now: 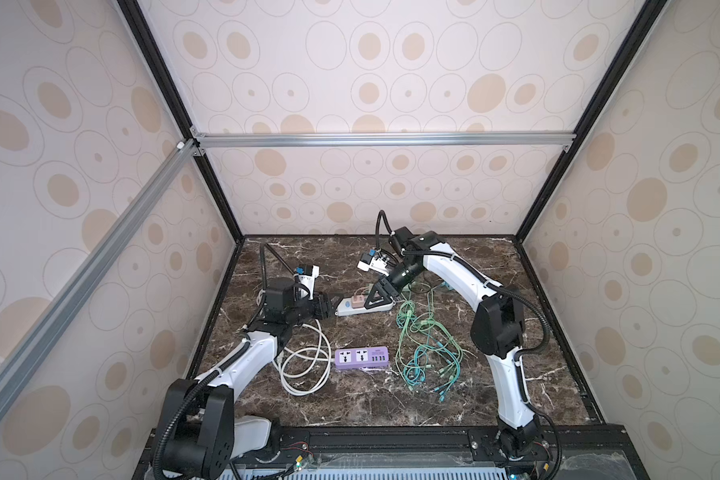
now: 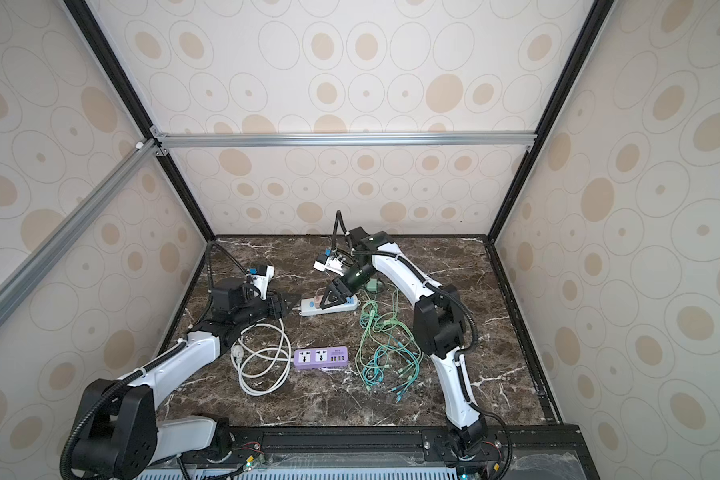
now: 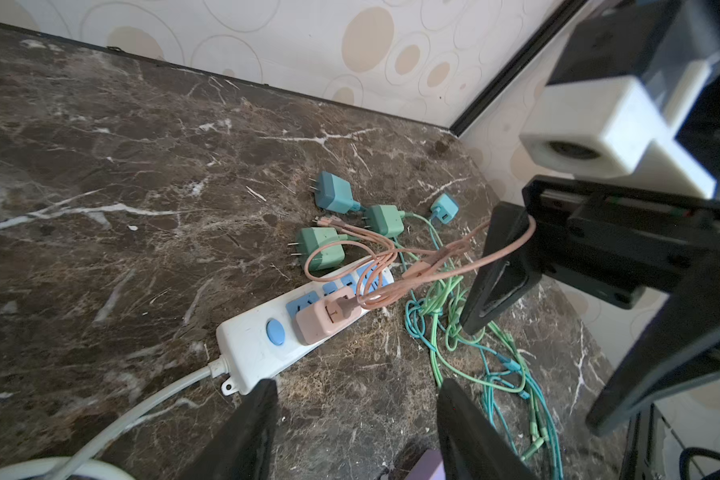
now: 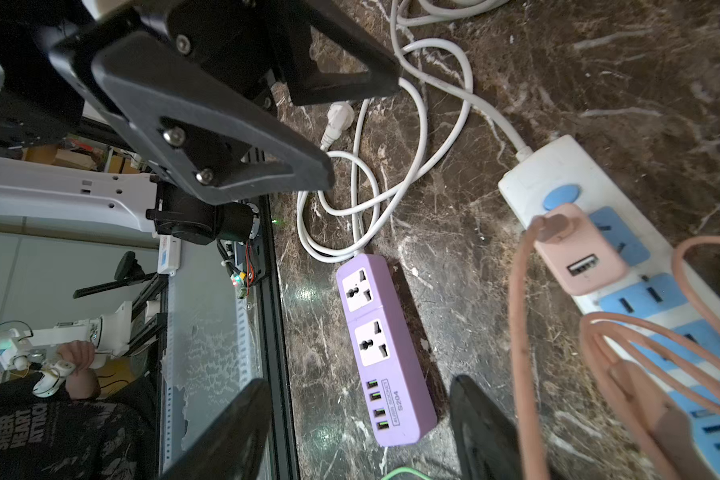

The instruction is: Insert the plug

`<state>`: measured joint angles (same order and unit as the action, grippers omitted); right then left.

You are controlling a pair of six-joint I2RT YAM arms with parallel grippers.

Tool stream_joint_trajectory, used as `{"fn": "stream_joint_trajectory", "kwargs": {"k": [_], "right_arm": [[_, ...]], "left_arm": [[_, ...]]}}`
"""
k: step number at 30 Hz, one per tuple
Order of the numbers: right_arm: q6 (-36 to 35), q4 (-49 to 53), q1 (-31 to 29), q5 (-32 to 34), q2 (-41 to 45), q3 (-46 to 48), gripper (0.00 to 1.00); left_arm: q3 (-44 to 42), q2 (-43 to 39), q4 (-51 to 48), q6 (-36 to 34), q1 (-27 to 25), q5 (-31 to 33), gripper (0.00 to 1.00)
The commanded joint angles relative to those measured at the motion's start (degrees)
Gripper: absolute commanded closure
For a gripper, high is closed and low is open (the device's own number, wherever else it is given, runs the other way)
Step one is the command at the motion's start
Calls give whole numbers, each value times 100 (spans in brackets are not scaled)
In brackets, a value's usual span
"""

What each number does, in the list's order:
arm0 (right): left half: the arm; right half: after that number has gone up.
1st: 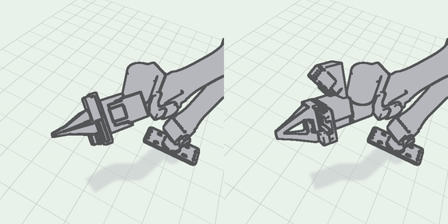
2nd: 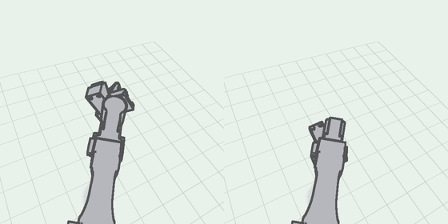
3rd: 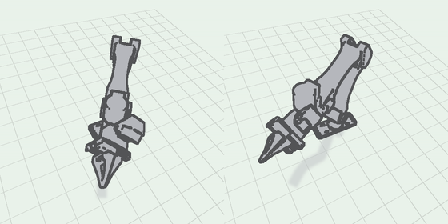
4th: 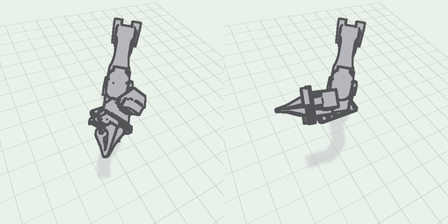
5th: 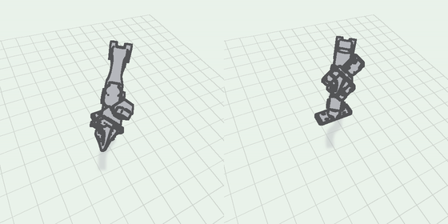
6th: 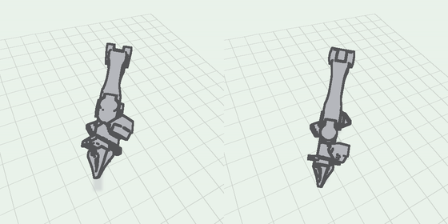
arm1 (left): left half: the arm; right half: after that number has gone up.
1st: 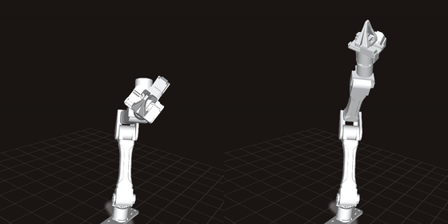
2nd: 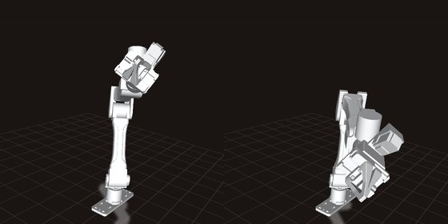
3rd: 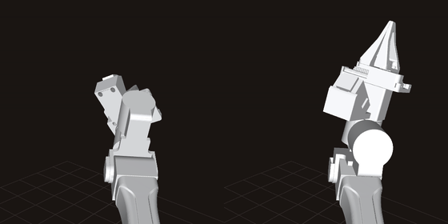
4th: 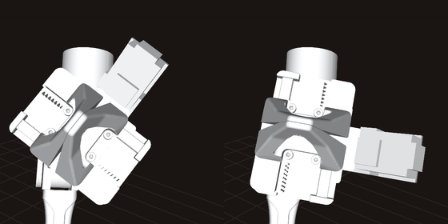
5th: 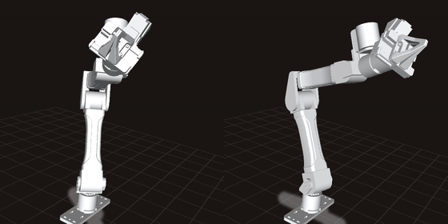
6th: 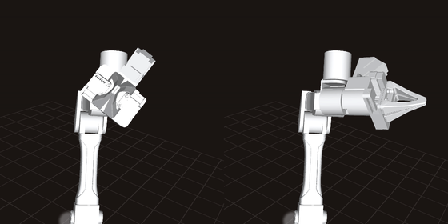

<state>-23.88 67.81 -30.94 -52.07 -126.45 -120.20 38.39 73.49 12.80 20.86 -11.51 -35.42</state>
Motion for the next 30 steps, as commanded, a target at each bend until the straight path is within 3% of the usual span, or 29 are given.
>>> {"fn": "stream_joint_trajectory", "kwargs": {"k": [1, 17, 23, 30], "right_arm": [[-400, 383, 72, -390, 21, -25, 29], [-623, 452, 350, -1107, 45, -10, 30], [-673, 564, 387, -1125, -23, -107, 31], [-671, 569, 391, -1218, -64, -127, 31]], "left_arm": [[421, 109, -156, -619, -160, -7, 38], [1385, 1046, -553, -2040, -760, -356, 42], [1570, 1368, -534, -2244, -906, -193, 43], [1872, 1639, -404, -2287, -993, -54, 52]]}}
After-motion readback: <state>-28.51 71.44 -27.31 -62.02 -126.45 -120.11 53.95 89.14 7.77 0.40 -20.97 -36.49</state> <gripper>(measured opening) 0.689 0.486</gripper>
